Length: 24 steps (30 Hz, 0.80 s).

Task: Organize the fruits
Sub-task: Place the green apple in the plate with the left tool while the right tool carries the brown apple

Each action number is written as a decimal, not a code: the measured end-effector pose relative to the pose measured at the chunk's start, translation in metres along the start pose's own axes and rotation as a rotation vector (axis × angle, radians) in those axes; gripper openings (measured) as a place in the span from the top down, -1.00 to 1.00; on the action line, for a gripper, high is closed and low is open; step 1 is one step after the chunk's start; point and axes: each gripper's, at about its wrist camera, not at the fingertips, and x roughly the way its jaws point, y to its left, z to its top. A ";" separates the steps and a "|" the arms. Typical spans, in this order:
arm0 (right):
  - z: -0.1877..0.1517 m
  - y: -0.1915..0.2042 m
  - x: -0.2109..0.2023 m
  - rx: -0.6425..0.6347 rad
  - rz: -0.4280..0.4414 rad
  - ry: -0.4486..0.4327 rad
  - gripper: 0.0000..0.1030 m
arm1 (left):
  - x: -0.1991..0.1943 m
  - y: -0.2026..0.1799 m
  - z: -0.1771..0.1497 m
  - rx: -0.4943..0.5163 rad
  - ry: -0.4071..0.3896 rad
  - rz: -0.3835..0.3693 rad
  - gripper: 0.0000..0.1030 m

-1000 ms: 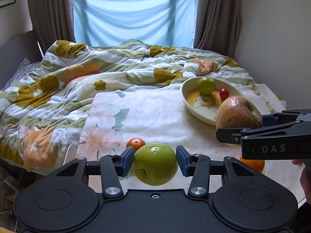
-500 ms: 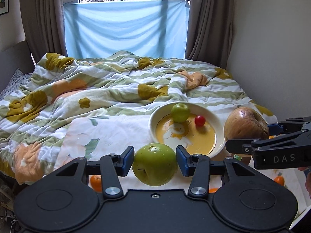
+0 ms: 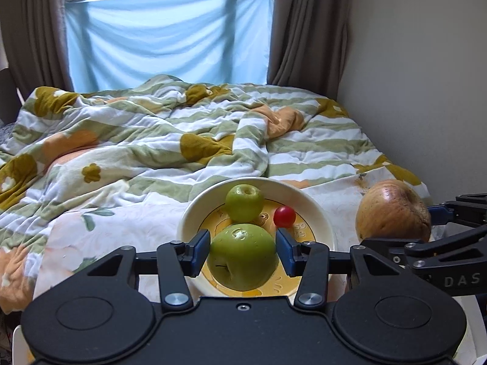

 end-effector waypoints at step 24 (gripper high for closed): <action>0.013 -0.013 0.050 0.173 -0.090 0.044 -0.73 | 0.066 0.022 0.015 0.139 0.035 0.002 -0.97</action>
